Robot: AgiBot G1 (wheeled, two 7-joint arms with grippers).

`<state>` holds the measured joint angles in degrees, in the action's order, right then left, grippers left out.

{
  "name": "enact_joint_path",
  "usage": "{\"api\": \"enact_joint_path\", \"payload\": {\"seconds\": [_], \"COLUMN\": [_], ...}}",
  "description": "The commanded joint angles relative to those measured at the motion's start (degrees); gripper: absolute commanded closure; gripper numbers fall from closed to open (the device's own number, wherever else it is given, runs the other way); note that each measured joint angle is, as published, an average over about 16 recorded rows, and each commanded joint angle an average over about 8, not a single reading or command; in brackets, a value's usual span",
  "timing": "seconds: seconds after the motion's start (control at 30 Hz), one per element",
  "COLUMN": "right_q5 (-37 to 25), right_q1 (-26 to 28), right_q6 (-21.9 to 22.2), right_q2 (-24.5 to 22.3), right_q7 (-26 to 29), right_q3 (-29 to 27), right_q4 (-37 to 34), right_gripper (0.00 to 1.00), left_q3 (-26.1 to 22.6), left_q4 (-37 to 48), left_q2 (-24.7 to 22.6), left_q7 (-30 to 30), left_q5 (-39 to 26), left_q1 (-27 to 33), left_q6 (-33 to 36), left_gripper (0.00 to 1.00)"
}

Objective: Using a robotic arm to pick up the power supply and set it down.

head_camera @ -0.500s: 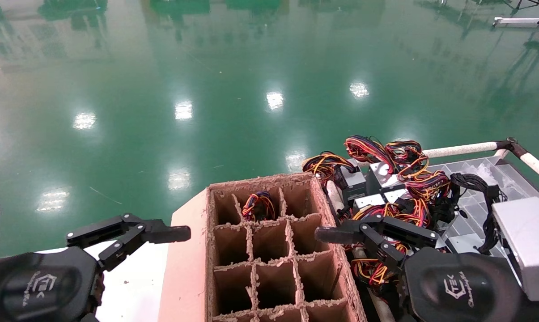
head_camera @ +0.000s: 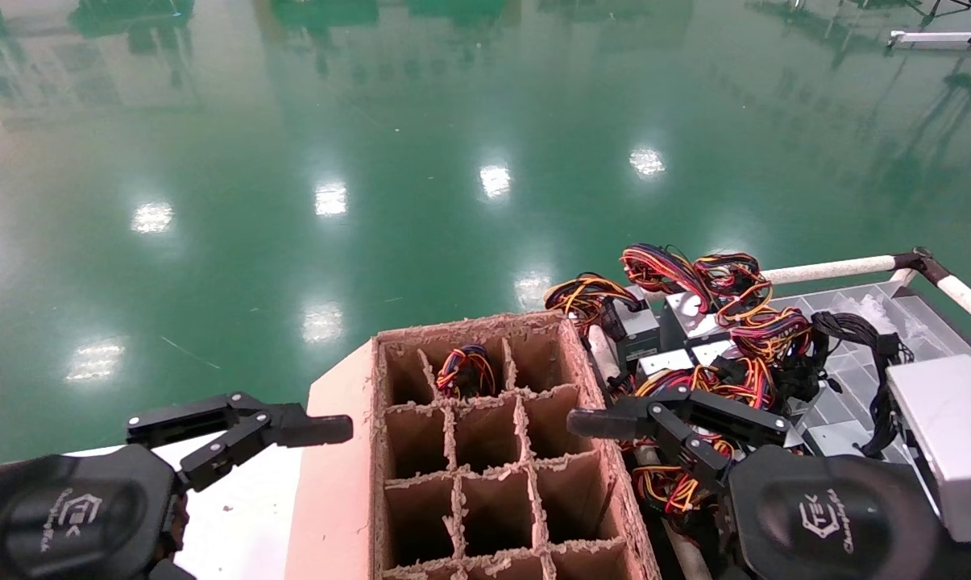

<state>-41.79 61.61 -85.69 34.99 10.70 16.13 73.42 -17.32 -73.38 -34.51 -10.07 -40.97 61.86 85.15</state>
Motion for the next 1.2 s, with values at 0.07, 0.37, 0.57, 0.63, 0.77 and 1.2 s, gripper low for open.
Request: {"api": "enact_joint_path", "payload": {"seconds": [0.07, 0.37, 0.57, 0.63, 0.77, 1.2], "right_q5": [0.00, -2.12, -9.51, -12.39, -18.44, -35.64], "right_q1": [0.00, 0.66, 4.15, 5.94, 10.37, 25.62], "right_q6": [0.00, 1.42, 6.43, 7.91, 10.06, 16.19], "right_q2": [0.00, 0.69, 5.07, 7.22, 12.02, 28.16], "right_q7": [0.00, -0.68, -2.92, -3.89, -6.45, -20.35], "right_q3": [0.01, 0.52, 2.94, 4.16, 6.95, 15.15], "right_q4": [-0.01, -0.73, -3.81, -5.26, -9.39, -31.67], "right_gripper": [0.00, 0.00, 0.00, 0.00, 0.00, 0.00], "left_q3": [0.00, -0.01, -0.03, -0.03, -0.04, -0.08], "left_q4": [0.00, 0.02, 0.04, 0.04, 0.05, 0.05], "left_q2": [0.00, 0.00, 0.00, 0.00, 0.00, 0.01], "left_q7": [0.00, 0.01, 0.02, 0.03, 0.03, 0.05], "left_q5": [0.00, 0.00, 0.01, 0.01, 0.02, 0.04], "left_q1": [0.00, 0.01, 0.02, 0.03, 0.03, 0.04], "left_q6": [0.00, 0.00, 0.01, 0.02, 0.01, 0.00], "left_gripper": [1.00, 1.00, 1.00, 1.00, 1.00, 1.00]}}
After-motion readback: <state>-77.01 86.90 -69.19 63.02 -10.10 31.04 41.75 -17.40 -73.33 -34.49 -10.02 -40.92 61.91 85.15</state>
